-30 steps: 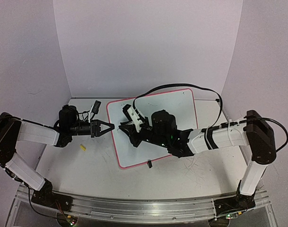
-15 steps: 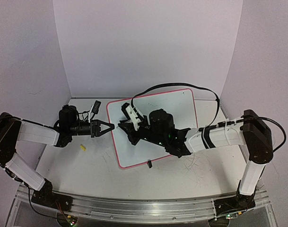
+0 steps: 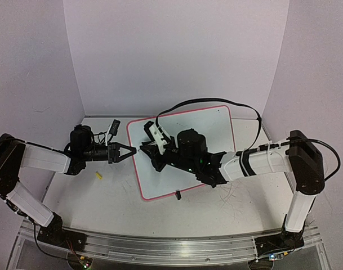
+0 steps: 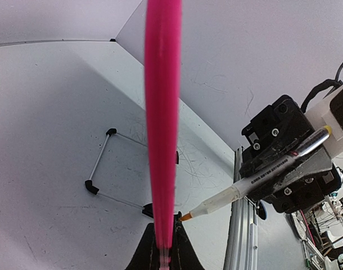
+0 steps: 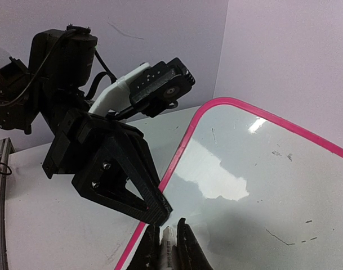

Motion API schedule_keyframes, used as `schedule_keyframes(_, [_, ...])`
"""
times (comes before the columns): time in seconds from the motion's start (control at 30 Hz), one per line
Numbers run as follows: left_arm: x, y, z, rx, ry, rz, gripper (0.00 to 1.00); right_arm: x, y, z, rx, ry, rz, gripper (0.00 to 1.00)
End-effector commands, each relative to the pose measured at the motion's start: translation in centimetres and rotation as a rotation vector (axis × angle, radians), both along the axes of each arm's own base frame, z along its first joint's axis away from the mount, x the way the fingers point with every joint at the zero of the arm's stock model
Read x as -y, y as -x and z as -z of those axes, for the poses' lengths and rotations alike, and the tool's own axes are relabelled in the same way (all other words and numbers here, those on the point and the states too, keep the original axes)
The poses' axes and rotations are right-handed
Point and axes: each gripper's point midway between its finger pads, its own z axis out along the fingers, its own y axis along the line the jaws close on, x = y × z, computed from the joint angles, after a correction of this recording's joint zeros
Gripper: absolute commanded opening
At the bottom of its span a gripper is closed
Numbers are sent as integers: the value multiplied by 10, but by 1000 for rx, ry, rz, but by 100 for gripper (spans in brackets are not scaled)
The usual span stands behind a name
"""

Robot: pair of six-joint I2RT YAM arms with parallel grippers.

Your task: Write a sentence on the whiteboard

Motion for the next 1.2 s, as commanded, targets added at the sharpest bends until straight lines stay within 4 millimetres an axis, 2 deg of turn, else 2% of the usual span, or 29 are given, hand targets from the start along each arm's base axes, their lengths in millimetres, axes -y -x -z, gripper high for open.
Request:
schedule_keyframes(0.0, [5, -7, -7, 57, -4, 2, 0, -9, -5, -18, 37, -49, 2, 0])
schedule_keyframes(0.4, [5, -7, -7, 56, -4, 3, 0, -8, -11, -15, 39, -41, 39, 0])
schedule_keyframes(1.17, [5, -8, -11, 60, -1, 2, 0, 3, -13, 9, 0, 8, 82, 0])
